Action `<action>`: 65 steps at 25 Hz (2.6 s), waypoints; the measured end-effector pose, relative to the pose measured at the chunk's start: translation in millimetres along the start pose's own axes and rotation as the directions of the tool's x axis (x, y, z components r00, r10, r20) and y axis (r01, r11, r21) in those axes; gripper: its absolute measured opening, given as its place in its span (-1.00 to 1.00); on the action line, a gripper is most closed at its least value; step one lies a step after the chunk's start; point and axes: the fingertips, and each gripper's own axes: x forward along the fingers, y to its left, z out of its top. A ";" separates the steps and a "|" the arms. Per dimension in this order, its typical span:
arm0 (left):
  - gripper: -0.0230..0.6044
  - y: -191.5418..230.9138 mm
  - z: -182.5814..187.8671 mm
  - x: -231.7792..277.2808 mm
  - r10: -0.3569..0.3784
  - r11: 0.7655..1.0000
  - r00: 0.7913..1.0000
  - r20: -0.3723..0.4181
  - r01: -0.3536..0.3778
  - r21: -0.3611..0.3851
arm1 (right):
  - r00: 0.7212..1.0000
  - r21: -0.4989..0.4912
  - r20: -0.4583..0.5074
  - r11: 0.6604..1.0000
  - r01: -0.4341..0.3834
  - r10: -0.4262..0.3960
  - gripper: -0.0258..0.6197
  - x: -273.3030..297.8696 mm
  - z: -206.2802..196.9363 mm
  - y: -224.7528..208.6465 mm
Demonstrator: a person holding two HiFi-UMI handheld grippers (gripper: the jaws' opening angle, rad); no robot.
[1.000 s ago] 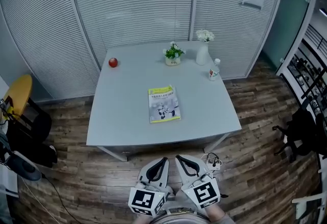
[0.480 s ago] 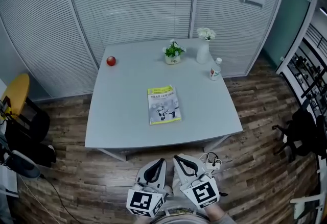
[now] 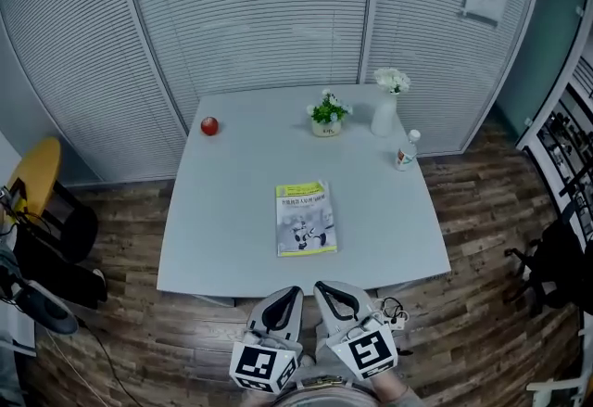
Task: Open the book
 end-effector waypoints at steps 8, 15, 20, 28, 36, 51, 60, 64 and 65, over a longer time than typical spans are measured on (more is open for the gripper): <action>-0.93 24.0 12.7 52.7 0.032 0.999 0.999 -0.003 -0.032 -0.021 | 0.999 -0.011 -0.013 0.999 -0.046 0.046 -0.91 45.4 8.2 -44.4; -0.93 37.8 22.1 92.7 0.057 0.998 0.998 0.005 -0.057 -0.024 | 0.998 -0.012 -0.011 0.998 -0.068 0.068 -0.91 69.6 11.4 -78.0; -0.93 35.2 30.1 123.2 0.059 0.998 0.998 0.020 -0.058 -0.024 | 0.997 -0.020 0.005 0.997 -0.072 0.072 -0.92 77.4 15.7 -107.8; -0.93 35.4 36.7 166.0 0.095 0.995 0.994 0.054 -0.094 -0.033 | 0.995 -0.031 0.023 0.994 -0.101 0.101 -0.91 92.4 19.3 -151.8; -0.93 48.9 32.9 181.1 0.140 0.989 0.989 0.047 -0.138 -0.047 | 0.993 -0.019 0.008 0.993 -0.117 0.117 -0.92 105.5 12.0 -172.1; -0.93 69.6 41.0 228.2 0.044 0.999 0.999 0.008 -0.043 -0.024 | 0.999 0.001 -0.013 1.000 -0.029 0.029 -0.92 135.1 11.8 -210.8; -0.93 77.8 43.6 250.5 0.030 0.999 1.000 0.008 -0.030 -0.030 | 0.998 -0.022 -0.032 0.999 -0.049 0.049 -0.91 152.6 9.8 -222.4; -0.93 78.7 38.2 256.8 0.038 0.999 0.999 0.003 -0.038 -0.035 | 0.998 -0.027 -0.035 0.998 -0.059 0.058 -0.92 155.3 4.7 -226.6; -0.93 78.7 37.0 257.6 0.041 0.998 0.999 0.002 -0.041 -0.037 | 0.998 -0.030 -0.036 0.998 -0.062 0.061 -0.91 155.0 3.0 -227.1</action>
